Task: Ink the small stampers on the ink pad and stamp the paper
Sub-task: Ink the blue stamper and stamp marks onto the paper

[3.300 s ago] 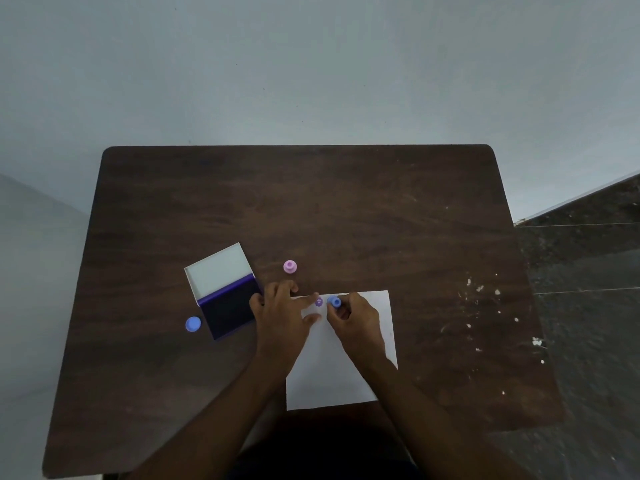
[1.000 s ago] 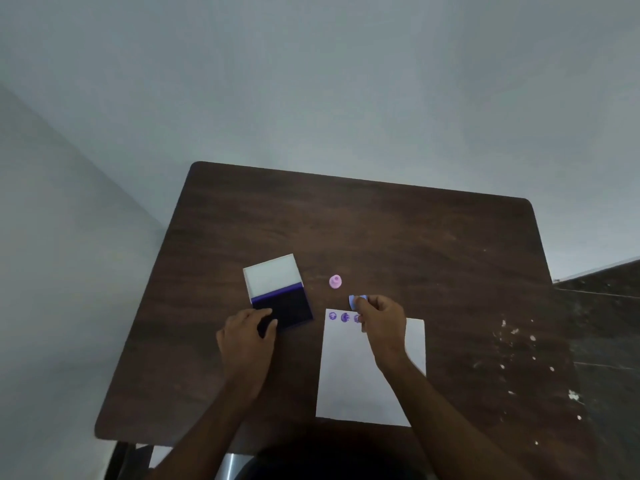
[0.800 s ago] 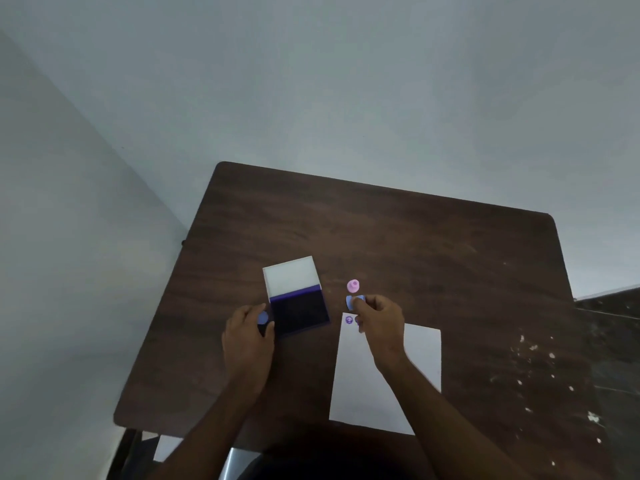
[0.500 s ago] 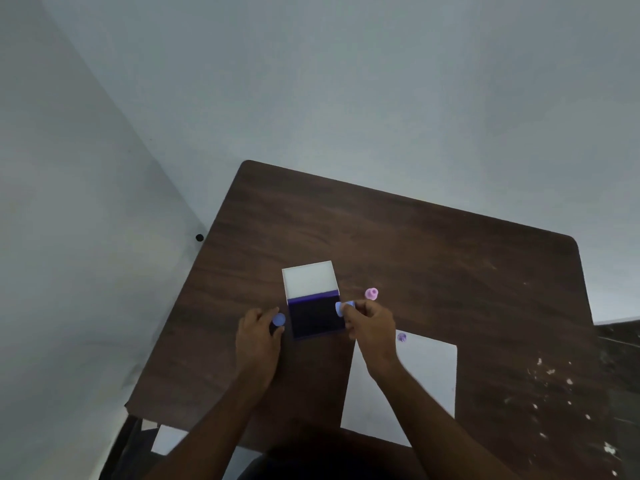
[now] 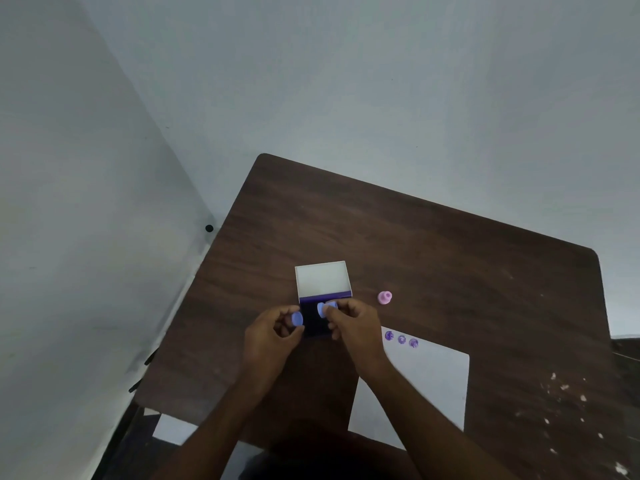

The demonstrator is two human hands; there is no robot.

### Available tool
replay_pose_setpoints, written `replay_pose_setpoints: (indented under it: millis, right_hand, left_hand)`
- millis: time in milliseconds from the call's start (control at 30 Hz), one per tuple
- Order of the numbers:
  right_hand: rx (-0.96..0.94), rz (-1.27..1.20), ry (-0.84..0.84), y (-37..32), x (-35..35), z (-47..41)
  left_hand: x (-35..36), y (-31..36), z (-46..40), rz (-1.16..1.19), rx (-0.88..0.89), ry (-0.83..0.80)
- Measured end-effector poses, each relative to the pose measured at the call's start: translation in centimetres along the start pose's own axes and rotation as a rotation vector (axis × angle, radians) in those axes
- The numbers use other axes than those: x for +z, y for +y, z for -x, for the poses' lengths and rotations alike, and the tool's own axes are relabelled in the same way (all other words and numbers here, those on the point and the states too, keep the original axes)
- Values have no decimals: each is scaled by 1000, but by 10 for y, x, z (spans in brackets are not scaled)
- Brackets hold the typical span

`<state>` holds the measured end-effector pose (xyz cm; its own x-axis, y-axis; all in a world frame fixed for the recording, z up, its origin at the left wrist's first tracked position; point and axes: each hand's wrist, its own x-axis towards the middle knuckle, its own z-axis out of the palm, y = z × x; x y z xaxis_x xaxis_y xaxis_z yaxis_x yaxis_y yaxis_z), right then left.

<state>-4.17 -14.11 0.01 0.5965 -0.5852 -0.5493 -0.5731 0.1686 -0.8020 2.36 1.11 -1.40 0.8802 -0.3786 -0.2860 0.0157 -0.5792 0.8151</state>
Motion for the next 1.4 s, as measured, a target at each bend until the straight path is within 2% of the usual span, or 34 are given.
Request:
replay_pose_setpoints:
  millis: [200, 400, 500, 733, 1067, 1400]
  right_hand:
    - [28, 6, 0, -1, 3, -1]
    - [54, -99, -70, -3, 4, 1]
    - [89, -147, -96, -3, 5, 1]
    - [25, -107, -150, 1, 2, 3]
    - [48, -192, -169, -3, -3, 2]
    - [40, -168, -295, -8, -14, 1]
  left_hand:
    - [-3, 3, 0, 63, -23, -11]
    - [-3, 2, -8, 313, -106, -128]
    - [-5, 4, -10, 362, -106, -171]
    - [-11, 10, -10, 355, -27, -201]
    - [-12, 23, -11, 348, -23, -198]
    - [-12, 25, -14, 269, -42, -205]
